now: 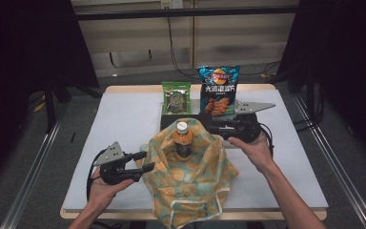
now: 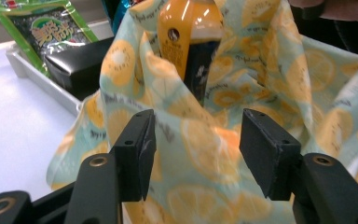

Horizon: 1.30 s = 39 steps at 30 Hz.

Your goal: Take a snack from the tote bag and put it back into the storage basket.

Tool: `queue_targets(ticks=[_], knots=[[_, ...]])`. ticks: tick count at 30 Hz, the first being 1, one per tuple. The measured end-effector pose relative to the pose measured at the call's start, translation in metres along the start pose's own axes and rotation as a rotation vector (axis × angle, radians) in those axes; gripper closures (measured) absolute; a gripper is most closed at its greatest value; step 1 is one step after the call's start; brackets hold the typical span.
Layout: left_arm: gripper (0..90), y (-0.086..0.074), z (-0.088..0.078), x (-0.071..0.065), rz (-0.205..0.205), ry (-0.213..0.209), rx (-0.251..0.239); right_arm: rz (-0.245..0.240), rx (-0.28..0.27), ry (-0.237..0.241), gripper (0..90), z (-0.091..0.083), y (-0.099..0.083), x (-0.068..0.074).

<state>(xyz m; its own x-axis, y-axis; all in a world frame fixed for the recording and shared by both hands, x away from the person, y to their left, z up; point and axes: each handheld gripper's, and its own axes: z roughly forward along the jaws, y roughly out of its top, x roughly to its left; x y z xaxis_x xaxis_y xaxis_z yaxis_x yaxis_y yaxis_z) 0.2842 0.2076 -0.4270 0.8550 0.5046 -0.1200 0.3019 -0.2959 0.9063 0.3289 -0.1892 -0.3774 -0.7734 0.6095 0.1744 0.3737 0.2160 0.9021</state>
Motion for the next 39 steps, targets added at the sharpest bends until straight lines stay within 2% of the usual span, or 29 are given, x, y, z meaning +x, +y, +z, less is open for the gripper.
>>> queue_targets(ticks=[3, 4, 7, 9, 11, 13, 15, 16, 20, 22, 24, 26, 31, 37, 39], knots=[[48.1, 0.007, 0.010, 0.005, 0.006, 0.002, 0.010, -0.003, 0.003, 0.002, 74.6, 0.000, 0.002, 0.007], [51.8, 0.010, 0.013, 0.006, 0.013, -0.003, 0.024, -0.004, 0.005, 0.003, 76.4, 0.001, 0.002, 0.009], [55.3, 0.014, 0.024, 0.010, 0.002, -0.020, 0.040, -0.011, -0.006, 0.034, 79.6, 0.003, 0.002, 0.014], [54.2, 0.015, 0.029, 0.010, 0.010, -0.010, 0.051, -0.018, -0.017, 0.082, 78.3, 0.007, 0.003, 0.018], [50.2, 0.015, 0.033, 0.011, -0.003, -0.007, 0.037, -0.032, -0.003, 0.091, 77.1, 0.011, 0.004, 0.022], [51.0, 0.014, 0.035, 0.011, -0.003, 0.002, 0.033, -0.036, 0.006, 0.130, 76.9, 0.017, 0.005, 0.026], [60.3, 0.011, 0.037, 0.011, -0.015, -0.008, 0.037, -0.048, 0.024, 0.148, 77.0, 0.024, 0.005, 0.029], [70.3, 0.010, 0.037, 0.011, -0.013, -0.017, 0.044, -0.049, 0.040, 0.166, 77.5, 0.029, 0.003, 0.030], [86.2, 0.007, 0.038, 0.011, -0.019, -0.029, 0.055, -0.056, 0.082, 0.160, 79.7, 0.042, -0.005, 0.028], [89.5, 0.007, 0.038, 0.011, -0.025, -0.027, 0.054, -0.052, 0.109, 0.142, 77.3, 0.046, -0.010, 0.024], [90.0, 0.005, 0.039, 0.010, -0.030, -0.023, 0.058, -0.060, 0.129, 0.121, 70.9, 0.049, -0.013, 0.020], [90.0, 0.005, 0.039, 0.010, -0.027, -0.028, 0.062, -0.058, 0.132, 0.122, 65.6, 0.051, -0.016, 0.016], [90.0, 0.003, 0.041, 0.010, -0.024, -0.028, 0.078, -0.069, 0.110, 0.175, 50.7, 0.058, -0.017, 0.007], [90.0, 0.002, 0.044, 0.009, -0.024, -0.034, 0.087, -0.088, 0.104, 0.180, 32.6, 0.068, -0.018, 0.007], [90.0, 0.002, 0.046, 0.009, -0.024, -0.037, 0.088, -0.091, 0.101, 0.187, 30.1, 0.073, -0.018, 0.007]])
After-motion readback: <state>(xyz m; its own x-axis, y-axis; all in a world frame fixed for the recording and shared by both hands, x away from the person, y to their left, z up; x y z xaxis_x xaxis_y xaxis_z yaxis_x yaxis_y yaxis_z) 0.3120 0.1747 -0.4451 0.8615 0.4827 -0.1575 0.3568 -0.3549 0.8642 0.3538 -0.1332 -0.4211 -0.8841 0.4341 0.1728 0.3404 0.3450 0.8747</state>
